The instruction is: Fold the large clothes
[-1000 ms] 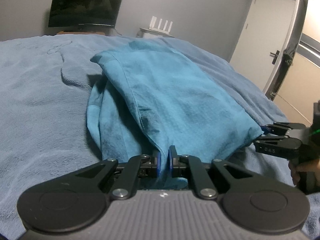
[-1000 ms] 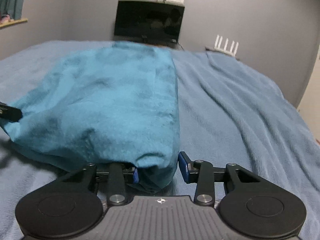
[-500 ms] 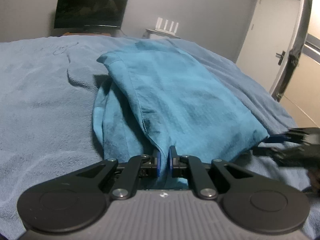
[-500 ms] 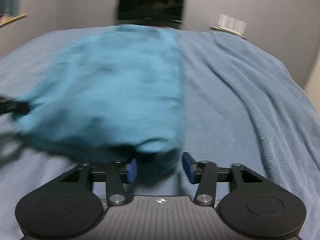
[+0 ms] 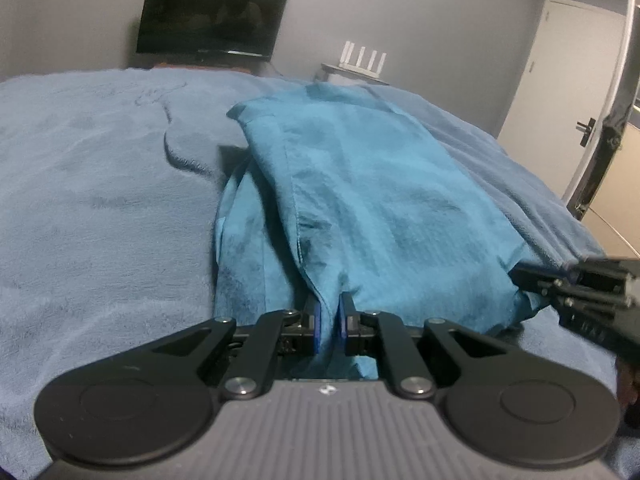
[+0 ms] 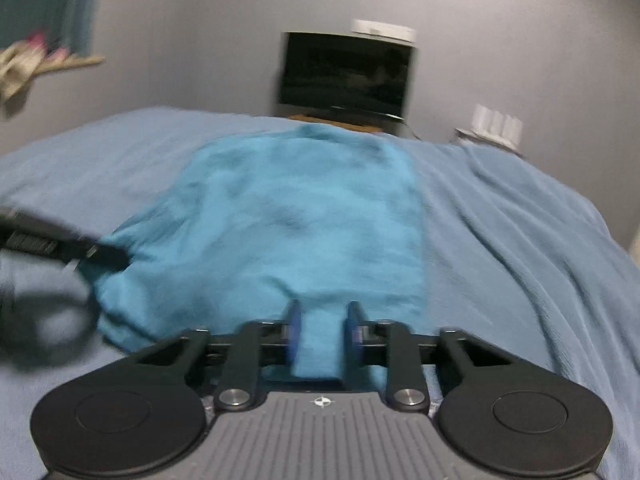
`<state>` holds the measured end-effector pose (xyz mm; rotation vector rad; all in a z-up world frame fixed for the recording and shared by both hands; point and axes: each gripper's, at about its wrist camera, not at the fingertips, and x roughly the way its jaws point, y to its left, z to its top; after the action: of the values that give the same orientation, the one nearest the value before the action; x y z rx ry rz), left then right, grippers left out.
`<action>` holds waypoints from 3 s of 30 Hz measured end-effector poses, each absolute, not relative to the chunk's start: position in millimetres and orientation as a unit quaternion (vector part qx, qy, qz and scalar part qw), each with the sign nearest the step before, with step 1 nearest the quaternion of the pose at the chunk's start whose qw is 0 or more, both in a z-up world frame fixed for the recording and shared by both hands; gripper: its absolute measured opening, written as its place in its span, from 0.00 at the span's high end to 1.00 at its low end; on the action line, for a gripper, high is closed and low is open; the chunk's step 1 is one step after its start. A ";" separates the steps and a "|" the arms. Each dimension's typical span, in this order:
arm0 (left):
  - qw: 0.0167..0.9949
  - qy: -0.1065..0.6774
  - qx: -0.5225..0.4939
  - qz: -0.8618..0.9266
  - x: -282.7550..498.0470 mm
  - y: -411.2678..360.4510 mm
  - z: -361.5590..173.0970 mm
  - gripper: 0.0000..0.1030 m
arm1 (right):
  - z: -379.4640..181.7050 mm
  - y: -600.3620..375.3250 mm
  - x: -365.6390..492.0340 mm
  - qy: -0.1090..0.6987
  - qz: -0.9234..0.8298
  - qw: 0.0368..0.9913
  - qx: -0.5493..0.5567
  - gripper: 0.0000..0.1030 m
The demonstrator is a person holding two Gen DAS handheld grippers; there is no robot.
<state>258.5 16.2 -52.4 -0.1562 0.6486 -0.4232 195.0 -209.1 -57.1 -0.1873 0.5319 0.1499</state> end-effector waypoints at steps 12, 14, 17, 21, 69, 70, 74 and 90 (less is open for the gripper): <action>0.890 0.352 -0.155 -0.245 257.6 32.3 -54.3 0.95 | -44.2 -234.5 206.3 0.249 0.105 0.963 -0.012 0.75; 0.893 0.351 -0.148 -0.239 256.2 30.1 -57.9 0.92 | -51.5 -236.7 210.7 0.260 0.099 0.960 -0.018 0.74; 0.904 0.334 -0.150 -0.223 245.7 30.9 -54.8 0.78 | -49.9 -248.1 216.2 0.262 0.077 0.962 0.010 0.68; 0.909 0.335 -0.176 -0.174 224.9 39.7 -50.6 0.47 | -43.6 -270.8 212.0 0.270 0.017 0.961 0.060 0.57; 0.938 0.342 0.041 -0.035 145.3 -47.6 -43.4 0.01 | -51.2 -221.2 144.2 0.343 -0.041 0.938 0.026 0.00; 0.938 0.343 0.040 -0.035 145.3 -47.4 -43.3 0.01 | -50.8 -221.1 143.8 0.342 -0.041 0.938 0.026 0.00; 0.938 0.343 0.036 -0.034 144.6 -45.9 -43.4 0.01 | -48.6 -219.9 140.6 0.338 -0.043 0.940 0.022 0.00; 0.936 0.349 0.038 -0.034 144.9 -45.2 -45.5 0.01 | -48.1 -218.8 139.1 0.340 -0.047 0.939 0.017 0.00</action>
<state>144.9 -45.2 -45.5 0.0780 0.7139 -0.0697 139.1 -218.8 -48.1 0.0344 0.6950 -0.0955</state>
